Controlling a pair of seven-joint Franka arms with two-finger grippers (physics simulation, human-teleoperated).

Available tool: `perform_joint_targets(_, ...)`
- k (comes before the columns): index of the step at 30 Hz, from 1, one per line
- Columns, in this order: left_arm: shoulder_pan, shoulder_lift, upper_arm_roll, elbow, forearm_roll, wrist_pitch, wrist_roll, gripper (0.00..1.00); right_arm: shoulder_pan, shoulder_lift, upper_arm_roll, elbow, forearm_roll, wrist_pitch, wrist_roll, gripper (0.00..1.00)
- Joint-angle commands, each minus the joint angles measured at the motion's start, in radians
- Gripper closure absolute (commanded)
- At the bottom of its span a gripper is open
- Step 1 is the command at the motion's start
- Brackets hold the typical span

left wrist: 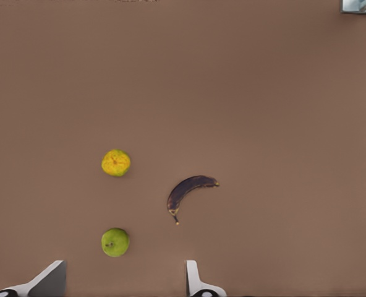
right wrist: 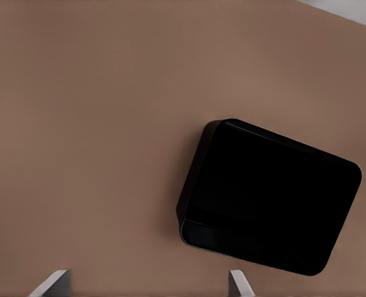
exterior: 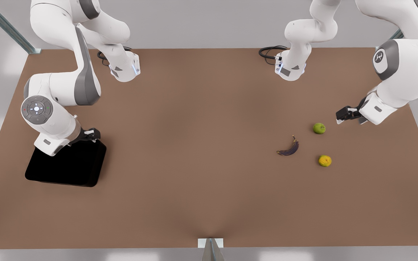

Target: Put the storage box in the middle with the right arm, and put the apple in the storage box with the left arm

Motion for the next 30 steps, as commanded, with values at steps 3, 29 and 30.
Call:
perform_joint_targets(3,-0.012,0.009,0.001,0.003,-0.002,-0.003,0.0,0.0,-0.003,0.001,0.0,-0.002,0.0,0.0,-0.003,0.0)
perform_joint_targets(29,0.044,0.376,0.492,-0.561,-1.109,-0.12,-0.621,0.0,-0.309,0.405,-0.443,-0.179,0.301,0.511,-0.652,0.0)
perform_joint_targets(30,0.044,0.388,0.491,-0.561,-1.117,-0.103,-0.615,0.0,-0.309,0.41,-0.454,-0.178,0.301,0.511,-0.652,0.0)
